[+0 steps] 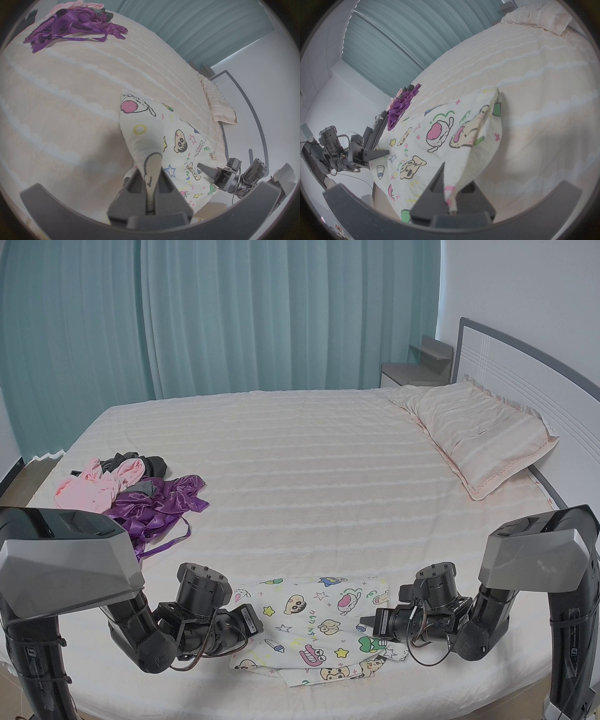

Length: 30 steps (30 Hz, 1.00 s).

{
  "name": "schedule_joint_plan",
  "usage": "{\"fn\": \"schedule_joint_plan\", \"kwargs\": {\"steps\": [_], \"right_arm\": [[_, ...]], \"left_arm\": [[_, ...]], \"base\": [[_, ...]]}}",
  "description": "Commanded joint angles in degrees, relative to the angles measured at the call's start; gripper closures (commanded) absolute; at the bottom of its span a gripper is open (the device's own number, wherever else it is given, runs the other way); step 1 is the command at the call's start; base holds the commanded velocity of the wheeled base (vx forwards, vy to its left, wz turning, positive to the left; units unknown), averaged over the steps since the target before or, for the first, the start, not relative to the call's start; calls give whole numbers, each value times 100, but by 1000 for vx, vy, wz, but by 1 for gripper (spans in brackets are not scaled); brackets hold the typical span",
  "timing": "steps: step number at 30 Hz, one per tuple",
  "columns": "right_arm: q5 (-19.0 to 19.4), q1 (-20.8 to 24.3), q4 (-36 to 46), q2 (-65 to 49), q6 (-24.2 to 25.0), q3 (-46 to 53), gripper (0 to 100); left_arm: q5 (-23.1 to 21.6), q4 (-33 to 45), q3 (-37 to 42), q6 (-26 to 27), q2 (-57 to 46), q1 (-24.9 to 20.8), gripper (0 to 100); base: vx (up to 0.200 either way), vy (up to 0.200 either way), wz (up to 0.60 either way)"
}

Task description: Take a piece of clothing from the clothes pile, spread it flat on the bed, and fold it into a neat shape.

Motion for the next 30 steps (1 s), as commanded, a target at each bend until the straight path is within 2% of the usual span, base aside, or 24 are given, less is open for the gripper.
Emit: {"fn": "schedule_joint_plan", "kwargs": {"steps": [1, 14, 30], "right_arm": [[-16, 14, -8, -51, 5, -13, 100], [-25, 49, -8, -95, -4, -57, 100], [-25, 172, -8, -218, -4, -5, 100]], "left_arm": [[-4, -5, 89, -2, -82, 7, 100], [14, -392, 441, 15, -161, 59, 100], [23, -392, 748, 7, -372, 95, 100]], "base": [[0, 0, 0], [0, 200, 0], [0, 200, 0]]}}
